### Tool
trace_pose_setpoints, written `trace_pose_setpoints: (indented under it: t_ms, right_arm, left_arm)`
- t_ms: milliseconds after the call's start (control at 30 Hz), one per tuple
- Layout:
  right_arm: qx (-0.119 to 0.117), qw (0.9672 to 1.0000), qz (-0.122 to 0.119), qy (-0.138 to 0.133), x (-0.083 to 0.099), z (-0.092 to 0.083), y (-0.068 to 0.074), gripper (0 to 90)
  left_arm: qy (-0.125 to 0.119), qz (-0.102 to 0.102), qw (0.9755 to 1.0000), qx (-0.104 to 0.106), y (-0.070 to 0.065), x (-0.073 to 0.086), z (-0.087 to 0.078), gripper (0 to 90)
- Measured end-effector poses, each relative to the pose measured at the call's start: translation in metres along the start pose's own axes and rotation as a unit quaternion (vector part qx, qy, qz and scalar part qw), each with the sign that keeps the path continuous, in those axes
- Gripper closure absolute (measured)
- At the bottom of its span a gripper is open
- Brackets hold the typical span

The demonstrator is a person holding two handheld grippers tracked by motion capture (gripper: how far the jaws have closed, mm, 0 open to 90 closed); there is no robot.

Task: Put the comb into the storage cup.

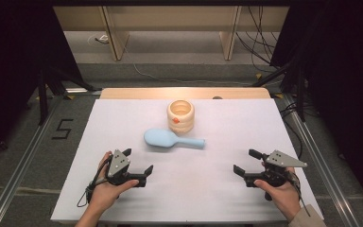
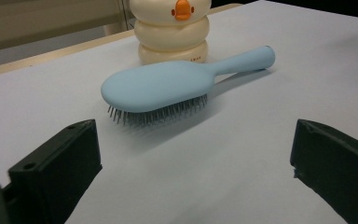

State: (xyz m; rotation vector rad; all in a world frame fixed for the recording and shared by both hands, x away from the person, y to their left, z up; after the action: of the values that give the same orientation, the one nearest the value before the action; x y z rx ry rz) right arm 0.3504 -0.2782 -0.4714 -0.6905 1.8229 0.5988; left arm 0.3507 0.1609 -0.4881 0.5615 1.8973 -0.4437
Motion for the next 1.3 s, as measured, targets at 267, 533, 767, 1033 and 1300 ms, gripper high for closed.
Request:
trace_pose_setpoints:
  t_ms: [267,533,767,1033,1300]
  right_arm:
    - [0.006,1.0,0.0,-0.005,-0.001,-0.002,0.0,8.9]
    - [0.013,0.9999,-0.003,-0.003,-0.003,0.0,0.0,11.1]
    - [0.006,1.0,-0.002,-0.004,-0.003,0.0,-0.002,11.7]
    - [0.003,1.0,0.002,-0.003,-0.002,0.0,-0.002,12.3]
    - [0.001,1.0,0.004,-0.001,-0.001,0.001,-0.001,12.7]
  left_arm:
    - [-0.021,-0.004,0.9998,0.003,-0.008,-0.018,0.002,25.2]
    - [0.02,-0.003,0.9985,0.051,-0.033,-0.065,0.049,89.8]
    - [0.086,-0.011,0.9948,0.053,-0.053,-0.09,0.12,89.9]
    - [0.143,-0.024,0.9889,0.032,-0.071,-0.099,0.18,90.0]
    - [0.182,-0.032,0.9827,0.011,-0.077,-0.086,0.209,90.0]
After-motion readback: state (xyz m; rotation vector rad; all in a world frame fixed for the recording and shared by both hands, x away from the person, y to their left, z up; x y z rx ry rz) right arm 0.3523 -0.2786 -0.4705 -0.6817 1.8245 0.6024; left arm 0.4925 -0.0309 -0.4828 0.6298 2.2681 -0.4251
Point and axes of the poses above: each handheld gripper's, and its own axes: z roughly forward along the jaws, x roughly out of its underside, y roughly to its left, the point moved 2 cm from there along z, roughly forward along the jaws, and after that the axes turned 3 degrees about -z, right-handed, at the moved point
